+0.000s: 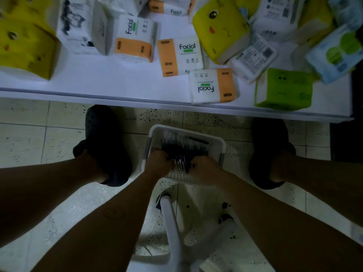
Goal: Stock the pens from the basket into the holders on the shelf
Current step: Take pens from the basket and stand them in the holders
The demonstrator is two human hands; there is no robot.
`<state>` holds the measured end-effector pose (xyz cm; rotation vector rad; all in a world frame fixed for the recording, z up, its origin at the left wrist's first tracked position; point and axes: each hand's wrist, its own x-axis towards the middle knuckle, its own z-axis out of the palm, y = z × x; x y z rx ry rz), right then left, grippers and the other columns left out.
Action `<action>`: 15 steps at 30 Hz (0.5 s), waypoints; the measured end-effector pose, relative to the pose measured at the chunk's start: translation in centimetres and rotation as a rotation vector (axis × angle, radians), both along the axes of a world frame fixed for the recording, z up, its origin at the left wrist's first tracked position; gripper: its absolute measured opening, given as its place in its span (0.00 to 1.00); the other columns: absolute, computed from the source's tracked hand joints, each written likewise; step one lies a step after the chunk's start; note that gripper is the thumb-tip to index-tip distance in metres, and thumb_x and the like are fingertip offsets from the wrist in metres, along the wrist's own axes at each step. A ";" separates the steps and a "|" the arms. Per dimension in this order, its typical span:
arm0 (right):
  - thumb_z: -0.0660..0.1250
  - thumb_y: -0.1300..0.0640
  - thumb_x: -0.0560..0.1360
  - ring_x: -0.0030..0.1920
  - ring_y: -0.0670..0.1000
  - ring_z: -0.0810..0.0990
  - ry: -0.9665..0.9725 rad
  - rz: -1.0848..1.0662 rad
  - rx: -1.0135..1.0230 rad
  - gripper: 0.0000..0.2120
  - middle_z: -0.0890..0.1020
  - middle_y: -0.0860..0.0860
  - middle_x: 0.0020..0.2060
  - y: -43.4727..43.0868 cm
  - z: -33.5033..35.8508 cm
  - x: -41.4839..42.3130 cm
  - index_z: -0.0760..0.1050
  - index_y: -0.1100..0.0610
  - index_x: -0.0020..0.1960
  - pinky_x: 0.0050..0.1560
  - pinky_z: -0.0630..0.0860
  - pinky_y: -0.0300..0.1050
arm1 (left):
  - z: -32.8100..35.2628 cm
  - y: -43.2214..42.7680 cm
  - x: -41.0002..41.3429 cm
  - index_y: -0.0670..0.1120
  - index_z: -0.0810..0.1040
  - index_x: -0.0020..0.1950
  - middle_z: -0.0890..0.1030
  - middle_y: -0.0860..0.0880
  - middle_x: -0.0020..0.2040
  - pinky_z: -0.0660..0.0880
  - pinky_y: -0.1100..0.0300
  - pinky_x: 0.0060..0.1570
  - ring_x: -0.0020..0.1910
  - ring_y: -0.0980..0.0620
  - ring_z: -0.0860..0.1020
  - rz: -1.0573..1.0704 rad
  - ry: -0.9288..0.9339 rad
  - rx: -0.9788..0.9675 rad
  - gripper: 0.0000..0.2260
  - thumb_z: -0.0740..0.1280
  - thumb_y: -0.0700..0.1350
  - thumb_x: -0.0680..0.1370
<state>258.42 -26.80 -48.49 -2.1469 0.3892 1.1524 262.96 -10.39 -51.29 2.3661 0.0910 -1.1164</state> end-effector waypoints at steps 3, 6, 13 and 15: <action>0.62 0.60 0.78 0.54 0.60 0.79 0.021 -0.010 -0.006 0.14 0.80 0.63 0.54 0.4 0.2 0.2 0.76 0.68 0.58 0.54 0.76 0.51 | 1.1 -0.3 -0.6 0.46 0.73 0.31 0.79 0.46 0.34 0.76 0.59 0.35 0.34 0.48 0.77 0.059 -0.118 0.057 0.14 0.64 0.40 0.77; 0.62 0.61 0.78 0.51 0.62 0.79 0.045 -0.001 -0.014 0.11 0.79 0.64 0.46 1.4 0.0 0.9 0.76 0.69 0.48 0.51 0.76 0.49 | 2.3 -0.1 -0.5 0.44 0.80 0.39 0.83 0.45 0.40 0.77 0.58 0.39 0.37 0.50 0.79 0.062 -0.133 0.053 0.10 0.63 0.39 0.78; 0.62 0.61 0.79 0.54 0.60 0.78 -0.003 0.016 0.045 0.10 0.80 0.61 0.52 4.5 -0.4 2.9 0.77 0.63 0.57 0.57 0.75 0.50 | 4.7 1.3 -0.9 0.44 0.79 0.53 0.81 0.47 0.52 0.75 0.62 0.46 0.46 0.54 0.78 0.178 -0.179 -0.095 0.08 0.64 0.35 0.78; 0.63 0.61 0.78 0.57 0.60 0.76 -0.029 0.010 0.064 0.13 0.78 0.61 0.57 5.4 -0.9 3.4 0.76 0.61 0.61 0.62 0.73 0.53 | 5.4 1.9 -1.2 0.45 0.77 0.58 0.81 0.45 0.52 0.79 0.56 0.47 0.47 0.51 0.78 0.186 -0.177 -0.149 0.12 0.64 0.34 0.77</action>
